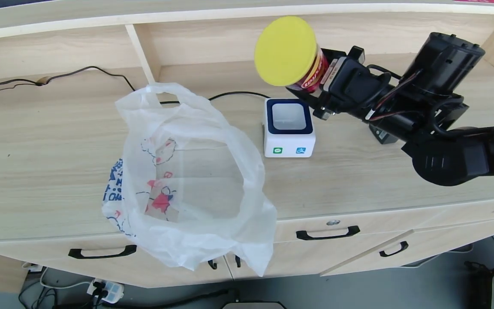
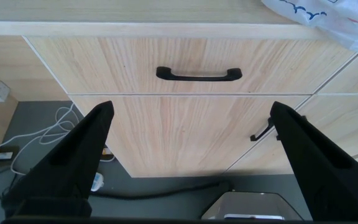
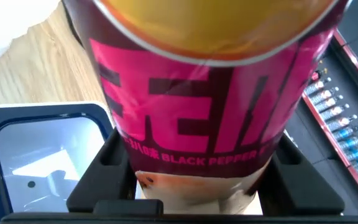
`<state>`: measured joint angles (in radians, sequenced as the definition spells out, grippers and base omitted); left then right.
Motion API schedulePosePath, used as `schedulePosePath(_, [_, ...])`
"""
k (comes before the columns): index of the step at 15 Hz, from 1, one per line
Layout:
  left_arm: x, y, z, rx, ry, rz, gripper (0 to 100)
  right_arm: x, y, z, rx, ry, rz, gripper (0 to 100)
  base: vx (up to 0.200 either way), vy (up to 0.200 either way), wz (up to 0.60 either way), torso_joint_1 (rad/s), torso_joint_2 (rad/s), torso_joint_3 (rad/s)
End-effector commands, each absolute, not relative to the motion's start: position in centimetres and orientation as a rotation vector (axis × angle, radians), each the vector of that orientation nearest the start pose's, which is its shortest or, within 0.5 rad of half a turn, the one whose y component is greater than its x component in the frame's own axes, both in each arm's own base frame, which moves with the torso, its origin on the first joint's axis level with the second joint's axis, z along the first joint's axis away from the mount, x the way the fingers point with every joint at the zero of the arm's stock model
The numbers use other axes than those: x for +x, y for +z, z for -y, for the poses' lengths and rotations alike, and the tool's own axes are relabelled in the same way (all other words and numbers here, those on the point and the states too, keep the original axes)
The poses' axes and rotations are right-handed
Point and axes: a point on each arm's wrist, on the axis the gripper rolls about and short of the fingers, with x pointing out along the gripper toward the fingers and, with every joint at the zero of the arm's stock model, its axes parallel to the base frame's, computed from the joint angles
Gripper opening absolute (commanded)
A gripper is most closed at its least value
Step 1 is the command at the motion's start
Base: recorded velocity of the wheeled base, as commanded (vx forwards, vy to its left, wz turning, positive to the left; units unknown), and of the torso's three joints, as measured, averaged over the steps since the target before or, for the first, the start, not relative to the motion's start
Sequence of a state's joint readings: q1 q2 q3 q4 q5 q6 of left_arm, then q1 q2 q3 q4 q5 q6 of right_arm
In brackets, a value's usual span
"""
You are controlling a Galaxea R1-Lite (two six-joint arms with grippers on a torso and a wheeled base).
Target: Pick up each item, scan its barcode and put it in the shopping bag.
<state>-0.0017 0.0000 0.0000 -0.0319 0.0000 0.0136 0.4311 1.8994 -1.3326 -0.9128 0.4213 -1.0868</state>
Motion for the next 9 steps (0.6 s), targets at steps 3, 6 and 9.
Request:
schedulePosePath(3, [-2.3,7.9,0.0,0.014,-0.001,0.031,100,34.0,29.0,-16.6,-1.001,0.554,0.775,0,0.000,0.000,0.00,0.000,0.00,0.000])
schedulePosePath(6, [-2.3,7.9,0.0,0.012,-0.001,0.028,100,31.8,30.2,-18.0,-0.933,0.563,0.789,0,0.000,0.000,0.00,0.000,0.00,0.000])
schedulePosePath(9, [-2.3,7.8,0.0,0.017,-0.001,0.026,100,26.9,29.5,-21.7,-0.704,0.709,0.728,0,0.000,0.000,0.00,0.000,0.00,0.000])
